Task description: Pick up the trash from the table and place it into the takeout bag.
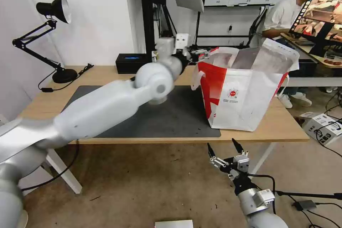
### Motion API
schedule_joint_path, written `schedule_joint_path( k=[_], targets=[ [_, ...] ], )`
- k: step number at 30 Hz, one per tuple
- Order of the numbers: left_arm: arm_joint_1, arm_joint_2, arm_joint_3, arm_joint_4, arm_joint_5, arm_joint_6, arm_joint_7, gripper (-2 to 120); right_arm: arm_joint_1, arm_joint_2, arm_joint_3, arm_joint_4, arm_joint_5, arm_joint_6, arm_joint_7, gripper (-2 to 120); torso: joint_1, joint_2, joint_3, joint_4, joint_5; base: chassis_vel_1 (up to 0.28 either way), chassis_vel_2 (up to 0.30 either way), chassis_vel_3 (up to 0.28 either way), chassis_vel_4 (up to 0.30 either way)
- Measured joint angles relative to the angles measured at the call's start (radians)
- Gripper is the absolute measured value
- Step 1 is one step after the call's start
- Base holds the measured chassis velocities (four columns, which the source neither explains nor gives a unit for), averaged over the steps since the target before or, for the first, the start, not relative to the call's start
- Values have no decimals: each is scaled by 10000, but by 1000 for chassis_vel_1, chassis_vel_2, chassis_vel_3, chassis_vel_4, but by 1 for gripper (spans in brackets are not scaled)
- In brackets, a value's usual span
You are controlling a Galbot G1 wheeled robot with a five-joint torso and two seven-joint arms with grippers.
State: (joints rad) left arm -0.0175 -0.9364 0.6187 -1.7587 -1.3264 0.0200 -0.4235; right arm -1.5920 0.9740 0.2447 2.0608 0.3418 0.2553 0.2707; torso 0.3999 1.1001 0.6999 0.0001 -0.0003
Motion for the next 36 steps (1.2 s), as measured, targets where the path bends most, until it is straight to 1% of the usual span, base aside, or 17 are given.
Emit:
schedule_joint_path(
  k=[1,4,5,7,9,10,13,14,16,18,20,21,24,29,32,33,36],
  targets=[
    [437,299,-117,-74,288,-376,273,113,0,0,0,0,0,0,0,100,1,0,0,0,-1,0,0,0,0],
    [847,541,-217,-80,580,-783,558,114,0,0,0,0,0,0,0,100,1,0,0,-1,0,0,0,0,0],
    [1611,902,-523,-80,1108,-1270,1001,115,0,0,0,0,0,0,0,100,1,0,1,-1,-1,0,0,0,0],
    [2083,1103,-829,-105,1340,-1431,1165,115,-1,0,-1,0,0,0,0,100,1,-1,0,-1,-2,0,0,0,0],
    [3133,1489,-1731,-264,1734,-1628,1422,113,0,0,0,0,0,0,1,100,1,-1,0,-2,-1,0,0,0,0],
    [3133,1489,-1731,-264,1734,-1628,1422,113,0,0,0,0,0,0,1,100,1,-1,0,-2,-1,0,0,0,0],
    [4706,2138,-3079,-608,2418,-1833,1994,109,0,0,0,0,0,0,2,100,1,-1,0,0,3,0,0,0,0],
    [4706,2138,-3079,-608,2418,-1833,1994,109,0,0,0,0,0,0,2,100,1,-1,0,0,3,0,0,0,0],
    [5896,2442,-4085,-1035,2727,-1868,2273,105,0,0,0,0,0,0,0,100,1,-1,0,0,-1,0,0,0,0],
    [6265,2498,-4407,-1169,2795,-1880,2310,103,0,-1,0,0,0,0,1,100,0,0,-1,0,2,0,0,0,0],
    [7866,2609,-5866,-1537,3154,-1911,2534,101,0,-1,1,0,0,0,2,100,0,-1,0,1,-2,0,0,0,0],
    [7866,2609,-5866,-1537,3154,-1911,2534,101,0,-1,1,0,0,0,2,100,0,-1,0,1,-2,0,0,0,0],
    [9385,2802,-7170,-1765,3459,-2221,2844,100,0,-1,1,0,0,0,2,100,0,-1,0,1,-1,0,0,0,0],
    [10299,2925,-7959,-1978,3746,-2524,2986,100,0,-1,1,0,0,0,1,100,0,0,0,-1,3,0,0,0,0],
    [11369,2683,-8973,-2276,4294,-2598,2955,100,0,-1,0,0,0,0,0,100,0,0,0,-3,2,0,0,0,0],
    [11369,2683,-8973,-2276,4294,-2598,2955,100,0,-1,0,0,0,0,0,100,0,0,0,-3,2,0,0,0,0],
    [12819,2073,-10432,-2348,5165,-2667,2771,100,0,-1,1,-1,0,0,2,100,1,-1,0,-5,2,0,0,0,0]
  ],
)
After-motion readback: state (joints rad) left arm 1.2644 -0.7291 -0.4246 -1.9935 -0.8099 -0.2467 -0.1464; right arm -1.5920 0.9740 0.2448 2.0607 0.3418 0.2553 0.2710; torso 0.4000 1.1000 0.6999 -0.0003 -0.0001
